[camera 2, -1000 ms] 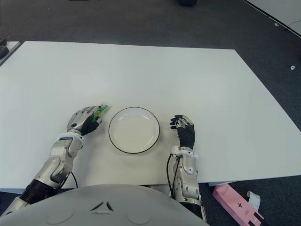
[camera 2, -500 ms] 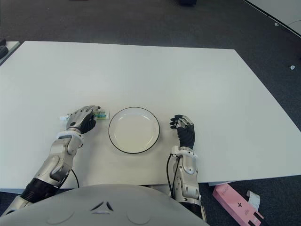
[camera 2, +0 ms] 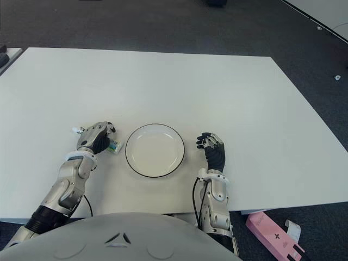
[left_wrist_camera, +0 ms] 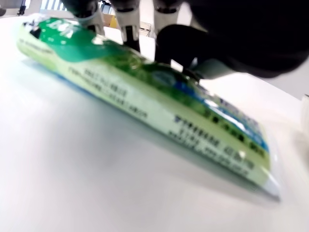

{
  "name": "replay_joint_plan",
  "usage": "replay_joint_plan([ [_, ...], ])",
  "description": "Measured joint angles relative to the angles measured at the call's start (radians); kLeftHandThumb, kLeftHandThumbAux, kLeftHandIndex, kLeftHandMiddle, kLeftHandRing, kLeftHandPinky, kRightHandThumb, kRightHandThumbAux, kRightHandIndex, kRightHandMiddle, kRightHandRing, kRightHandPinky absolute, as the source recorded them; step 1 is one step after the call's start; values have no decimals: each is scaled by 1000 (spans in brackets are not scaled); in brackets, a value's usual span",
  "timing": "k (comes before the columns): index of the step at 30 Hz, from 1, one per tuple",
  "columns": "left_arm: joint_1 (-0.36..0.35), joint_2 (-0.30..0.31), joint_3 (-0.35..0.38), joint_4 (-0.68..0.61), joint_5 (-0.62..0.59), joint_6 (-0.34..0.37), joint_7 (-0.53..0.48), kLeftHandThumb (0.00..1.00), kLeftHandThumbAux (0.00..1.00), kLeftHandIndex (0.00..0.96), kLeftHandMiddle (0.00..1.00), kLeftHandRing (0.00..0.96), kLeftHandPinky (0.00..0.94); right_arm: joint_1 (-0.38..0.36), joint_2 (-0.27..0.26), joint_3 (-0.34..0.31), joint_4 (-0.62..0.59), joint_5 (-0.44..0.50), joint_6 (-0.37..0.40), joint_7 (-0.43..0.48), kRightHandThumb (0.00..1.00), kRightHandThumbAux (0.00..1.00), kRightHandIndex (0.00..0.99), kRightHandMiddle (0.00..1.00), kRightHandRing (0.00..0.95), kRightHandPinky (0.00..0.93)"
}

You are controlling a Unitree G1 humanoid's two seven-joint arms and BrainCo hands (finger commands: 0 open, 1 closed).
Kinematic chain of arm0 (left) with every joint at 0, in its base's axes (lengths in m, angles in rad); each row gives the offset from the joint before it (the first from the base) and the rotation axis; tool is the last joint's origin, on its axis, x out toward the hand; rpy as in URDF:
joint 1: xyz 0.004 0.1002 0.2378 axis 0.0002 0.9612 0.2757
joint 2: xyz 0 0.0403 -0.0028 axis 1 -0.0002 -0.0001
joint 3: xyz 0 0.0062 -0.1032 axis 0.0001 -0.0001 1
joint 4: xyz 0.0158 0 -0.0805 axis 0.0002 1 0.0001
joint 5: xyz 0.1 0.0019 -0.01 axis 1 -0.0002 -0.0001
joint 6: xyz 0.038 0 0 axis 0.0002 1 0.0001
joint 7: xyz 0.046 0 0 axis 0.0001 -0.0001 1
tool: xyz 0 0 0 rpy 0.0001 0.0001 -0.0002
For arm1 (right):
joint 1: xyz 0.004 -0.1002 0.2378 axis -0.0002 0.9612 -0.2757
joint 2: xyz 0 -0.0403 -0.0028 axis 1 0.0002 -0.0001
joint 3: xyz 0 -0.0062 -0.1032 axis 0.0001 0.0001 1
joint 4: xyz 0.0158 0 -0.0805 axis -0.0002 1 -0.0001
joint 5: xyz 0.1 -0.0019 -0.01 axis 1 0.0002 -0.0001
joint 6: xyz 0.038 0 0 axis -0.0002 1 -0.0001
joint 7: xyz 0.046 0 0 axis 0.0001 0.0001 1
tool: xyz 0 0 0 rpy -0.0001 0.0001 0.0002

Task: Put the toothpaste on the table into the plate.

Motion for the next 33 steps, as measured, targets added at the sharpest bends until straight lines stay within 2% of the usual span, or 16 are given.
replay_joint_plan([
  [3,0,0,5,-1,-13,0,2,964,619,397,457,516,537,0,0,0,0,0,0,0,709,724,429,531,530,526],
  [6,0,0,8,-2,-20,0,2,952,639,392,468,526,569,0,0,0,-1,0,0,0,708,724,429,532,530,529],
  [17,7,-1,24,-14,-54,0,2,951,642,401,507,536,626,0,0,0,-3,0,0,0,708,723,430,543,534,532],
  [33,17,-1,35,-23,-82,-6,21,953,641,408,514,539,646,-1,0,0,1,-3,0,0,709,724,429,537,532,531],
])
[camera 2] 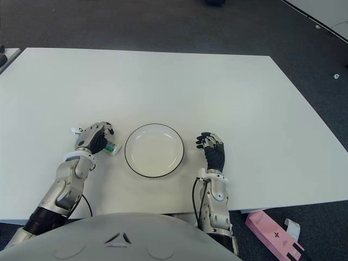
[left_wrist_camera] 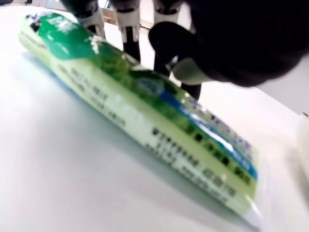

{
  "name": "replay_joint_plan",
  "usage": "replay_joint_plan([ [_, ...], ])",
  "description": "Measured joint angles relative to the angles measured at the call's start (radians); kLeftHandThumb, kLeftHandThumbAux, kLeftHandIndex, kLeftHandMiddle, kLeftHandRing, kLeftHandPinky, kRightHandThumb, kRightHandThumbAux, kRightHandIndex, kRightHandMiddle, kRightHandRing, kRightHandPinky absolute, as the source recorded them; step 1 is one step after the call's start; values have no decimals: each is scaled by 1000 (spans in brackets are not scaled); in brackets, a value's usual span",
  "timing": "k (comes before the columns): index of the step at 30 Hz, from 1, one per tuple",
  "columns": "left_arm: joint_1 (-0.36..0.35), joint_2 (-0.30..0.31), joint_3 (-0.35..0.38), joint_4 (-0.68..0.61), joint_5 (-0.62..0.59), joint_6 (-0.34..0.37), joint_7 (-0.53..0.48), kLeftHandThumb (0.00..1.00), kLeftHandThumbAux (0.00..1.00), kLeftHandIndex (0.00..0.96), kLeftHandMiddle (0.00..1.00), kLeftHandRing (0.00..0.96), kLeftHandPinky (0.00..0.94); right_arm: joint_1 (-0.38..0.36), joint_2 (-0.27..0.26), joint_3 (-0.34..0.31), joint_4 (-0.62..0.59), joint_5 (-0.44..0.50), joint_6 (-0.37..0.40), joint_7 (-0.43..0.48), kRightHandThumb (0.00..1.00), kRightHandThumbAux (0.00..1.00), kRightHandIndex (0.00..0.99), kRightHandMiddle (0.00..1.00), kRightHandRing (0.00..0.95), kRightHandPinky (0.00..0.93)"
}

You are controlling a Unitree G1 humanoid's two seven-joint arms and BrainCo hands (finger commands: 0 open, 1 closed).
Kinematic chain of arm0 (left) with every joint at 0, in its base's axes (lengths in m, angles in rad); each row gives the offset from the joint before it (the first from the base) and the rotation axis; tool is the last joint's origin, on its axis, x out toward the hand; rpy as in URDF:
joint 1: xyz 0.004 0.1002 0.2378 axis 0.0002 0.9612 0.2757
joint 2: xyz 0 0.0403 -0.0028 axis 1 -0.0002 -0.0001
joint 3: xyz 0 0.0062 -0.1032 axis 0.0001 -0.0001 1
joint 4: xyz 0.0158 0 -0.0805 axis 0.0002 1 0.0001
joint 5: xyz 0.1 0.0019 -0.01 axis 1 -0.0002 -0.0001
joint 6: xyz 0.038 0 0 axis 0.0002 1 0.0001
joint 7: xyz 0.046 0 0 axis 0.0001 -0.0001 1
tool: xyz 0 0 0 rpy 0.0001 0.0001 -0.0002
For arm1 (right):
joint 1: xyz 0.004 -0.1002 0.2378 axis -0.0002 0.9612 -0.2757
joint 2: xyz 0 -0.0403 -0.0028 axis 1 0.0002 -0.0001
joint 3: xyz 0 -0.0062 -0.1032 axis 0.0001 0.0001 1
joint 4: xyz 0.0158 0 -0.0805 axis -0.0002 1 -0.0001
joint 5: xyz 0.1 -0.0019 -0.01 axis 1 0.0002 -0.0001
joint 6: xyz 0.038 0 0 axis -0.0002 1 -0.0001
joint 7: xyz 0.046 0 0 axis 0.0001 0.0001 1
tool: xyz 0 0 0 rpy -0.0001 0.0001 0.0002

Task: Put the toothpaste on the table into the plate.

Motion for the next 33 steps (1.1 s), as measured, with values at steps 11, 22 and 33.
replay_joint_plan([
  [11,10,110,45,7,-51,-168,55,808,668,434,415,404,404,-1,0,-1,6,0,-4,0,709,723,430,539,530,525],
  [22,7,296,105,-38,-24,-289,55,671,321,103,143,141,157,-6,0,-3,19,1,-17,3,708,721,431,543,530,529],
  [33,13,398,180,-193,9,-333,48,546,197,2,5,4,7,-7,0,-1,19,0,-18,5,707,722,431,549,528,520],
])
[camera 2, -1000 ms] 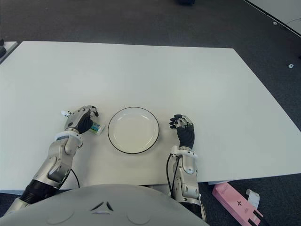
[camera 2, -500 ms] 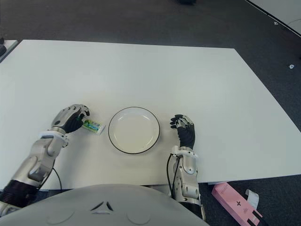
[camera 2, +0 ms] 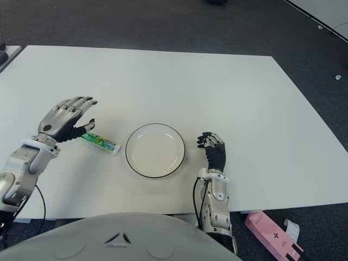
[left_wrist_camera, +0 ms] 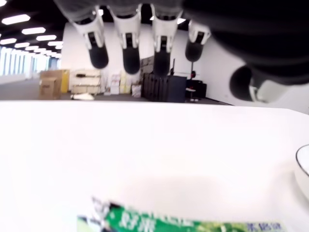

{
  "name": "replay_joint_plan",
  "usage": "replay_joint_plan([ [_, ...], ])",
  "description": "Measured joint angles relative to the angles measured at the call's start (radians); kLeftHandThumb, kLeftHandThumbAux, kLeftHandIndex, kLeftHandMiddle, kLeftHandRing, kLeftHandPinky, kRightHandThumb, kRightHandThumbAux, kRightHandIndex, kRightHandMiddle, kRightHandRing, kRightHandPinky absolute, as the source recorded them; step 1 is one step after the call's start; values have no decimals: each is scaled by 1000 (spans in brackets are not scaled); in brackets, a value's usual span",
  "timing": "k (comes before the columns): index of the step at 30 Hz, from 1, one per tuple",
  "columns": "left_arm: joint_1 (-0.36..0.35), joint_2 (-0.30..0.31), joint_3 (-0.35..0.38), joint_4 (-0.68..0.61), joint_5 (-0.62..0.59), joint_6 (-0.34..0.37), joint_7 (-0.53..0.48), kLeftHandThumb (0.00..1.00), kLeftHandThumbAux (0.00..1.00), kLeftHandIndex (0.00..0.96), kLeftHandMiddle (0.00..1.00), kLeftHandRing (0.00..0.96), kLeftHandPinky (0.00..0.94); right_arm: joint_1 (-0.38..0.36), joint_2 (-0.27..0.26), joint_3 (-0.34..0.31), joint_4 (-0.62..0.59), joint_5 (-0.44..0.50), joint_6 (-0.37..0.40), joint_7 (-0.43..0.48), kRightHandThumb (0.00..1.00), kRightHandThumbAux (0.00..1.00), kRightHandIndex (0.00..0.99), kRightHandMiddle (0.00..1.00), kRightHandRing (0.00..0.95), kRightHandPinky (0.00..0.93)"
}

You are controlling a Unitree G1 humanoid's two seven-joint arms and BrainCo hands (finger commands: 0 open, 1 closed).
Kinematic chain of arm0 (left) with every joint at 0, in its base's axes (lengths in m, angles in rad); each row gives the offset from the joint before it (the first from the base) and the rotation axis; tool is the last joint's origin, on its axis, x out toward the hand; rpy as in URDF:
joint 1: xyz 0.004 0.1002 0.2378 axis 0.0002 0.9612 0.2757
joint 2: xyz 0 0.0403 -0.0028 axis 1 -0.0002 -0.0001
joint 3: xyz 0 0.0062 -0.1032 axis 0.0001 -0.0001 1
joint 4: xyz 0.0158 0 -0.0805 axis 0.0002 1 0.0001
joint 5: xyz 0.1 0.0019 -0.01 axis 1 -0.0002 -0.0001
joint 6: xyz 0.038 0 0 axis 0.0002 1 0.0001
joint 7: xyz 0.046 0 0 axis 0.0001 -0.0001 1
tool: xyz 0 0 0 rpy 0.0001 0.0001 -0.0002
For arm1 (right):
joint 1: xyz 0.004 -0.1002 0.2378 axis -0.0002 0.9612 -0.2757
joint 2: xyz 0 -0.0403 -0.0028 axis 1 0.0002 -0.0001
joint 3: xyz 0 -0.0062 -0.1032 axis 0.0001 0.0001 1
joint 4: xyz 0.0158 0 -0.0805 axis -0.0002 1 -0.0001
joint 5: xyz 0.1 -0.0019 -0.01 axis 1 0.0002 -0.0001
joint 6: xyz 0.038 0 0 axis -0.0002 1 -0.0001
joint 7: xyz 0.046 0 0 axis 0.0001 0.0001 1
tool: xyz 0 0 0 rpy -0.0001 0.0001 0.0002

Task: Put the toothpaste on the table into the plate.

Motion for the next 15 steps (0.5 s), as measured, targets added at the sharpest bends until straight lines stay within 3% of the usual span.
replay_joint_plan([
  [15,22,49,85,-42,-12,-87,-2,512,134,0,0,0,0,-2,0,6,0,-18,3,-15,707,723,430,546,528,522],
])
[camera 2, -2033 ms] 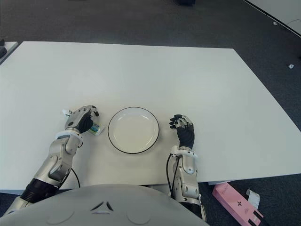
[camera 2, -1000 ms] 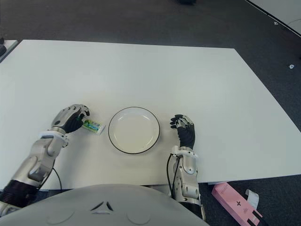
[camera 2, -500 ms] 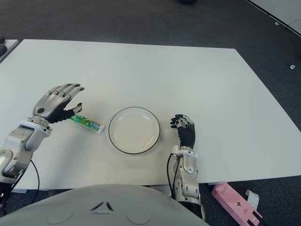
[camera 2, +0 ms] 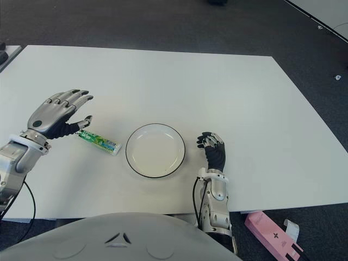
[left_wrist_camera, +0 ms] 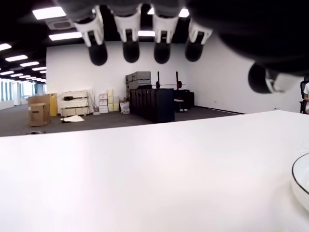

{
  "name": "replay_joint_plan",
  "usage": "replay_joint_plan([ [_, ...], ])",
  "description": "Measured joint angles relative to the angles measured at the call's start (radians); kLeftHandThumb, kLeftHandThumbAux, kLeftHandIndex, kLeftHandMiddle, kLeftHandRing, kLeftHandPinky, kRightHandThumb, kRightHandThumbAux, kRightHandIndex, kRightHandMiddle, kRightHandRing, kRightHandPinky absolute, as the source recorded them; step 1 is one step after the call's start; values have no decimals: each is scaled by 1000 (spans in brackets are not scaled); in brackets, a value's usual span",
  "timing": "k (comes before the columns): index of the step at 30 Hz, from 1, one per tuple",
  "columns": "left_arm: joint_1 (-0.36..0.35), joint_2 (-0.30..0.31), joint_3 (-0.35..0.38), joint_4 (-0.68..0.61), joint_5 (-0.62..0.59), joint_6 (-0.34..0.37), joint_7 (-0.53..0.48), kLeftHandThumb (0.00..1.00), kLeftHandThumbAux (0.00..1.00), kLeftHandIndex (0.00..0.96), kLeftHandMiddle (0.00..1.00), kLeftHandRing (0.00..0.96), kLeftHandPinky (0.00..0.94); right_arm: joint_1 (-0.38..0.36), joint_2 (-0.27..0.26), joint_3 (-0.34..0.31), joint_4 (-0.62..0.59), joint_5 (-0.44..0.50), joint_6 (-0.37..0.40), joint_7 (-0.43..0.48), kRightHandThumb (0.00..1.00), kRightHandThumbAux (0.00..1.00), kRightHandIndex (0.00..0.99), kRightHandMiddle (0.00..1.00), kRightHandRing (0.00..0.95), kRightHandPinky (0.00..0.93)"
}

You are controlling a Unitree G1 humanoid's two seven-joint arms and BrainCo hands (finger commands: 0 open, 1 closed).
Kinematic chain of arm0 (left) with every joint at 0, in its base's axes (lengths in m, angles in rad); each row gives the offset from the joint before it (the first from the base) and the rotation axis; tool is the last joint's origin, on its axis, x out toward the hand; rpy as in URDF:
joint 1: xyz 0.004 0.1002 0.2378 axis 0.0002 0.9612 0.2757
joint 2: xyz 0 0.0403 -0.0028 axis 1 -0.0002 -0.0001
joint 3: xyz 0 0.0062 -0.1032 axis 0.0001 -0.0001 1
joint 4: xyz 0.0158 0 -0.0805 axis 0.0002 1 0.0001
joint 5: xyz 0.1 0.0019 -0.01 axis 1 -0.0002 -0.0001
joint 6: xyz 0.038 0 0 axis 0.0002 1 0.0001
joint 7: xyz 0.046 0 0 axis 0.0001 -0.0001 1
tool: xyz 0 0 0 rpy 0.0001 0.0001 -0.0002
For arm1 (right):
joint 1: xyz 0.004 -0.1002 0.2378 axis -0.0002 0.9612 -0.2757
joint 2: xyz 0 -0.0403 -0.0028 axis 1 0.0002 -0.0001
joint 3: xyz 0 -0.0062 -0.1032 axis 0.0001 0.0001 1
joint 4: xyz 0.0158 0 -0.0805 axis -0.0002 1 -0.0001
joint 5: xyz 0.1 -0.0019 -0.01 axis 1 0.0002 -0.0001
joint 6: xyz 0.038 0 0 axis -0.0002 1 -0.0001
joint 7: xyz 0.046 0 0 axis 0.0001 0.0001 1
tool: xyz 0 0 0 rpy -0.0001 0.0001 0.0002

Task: Put the toothpaste on the table into the plate.

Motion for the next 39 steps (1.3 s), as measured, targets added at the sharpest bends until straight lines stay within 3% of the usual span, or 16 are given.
replay_joint_plan([
  [8,9,8,13,2,5,-38,0,514,140,0,0,0,0,-1,0,2,0,-4,0,-4,708,722,430,546,528,522],
  [19,12,18,-52,74,78,-65,-45,501,129,0,0,0,0,0,0,3,0,-7,0,-2,707,722,431,548,525,523],
  [31,0,101,-90,76,93,-118,-179,495,112,0,0,0,0,1,0,1,-1,-2,0,-3,708,723,430,547,537,540],
  [39,-42,136,-154,127,181,-150,-214,500,83,0,0,0,0,3,0,1,-8,1,0,-4,709,723,430,547,539,536],
])
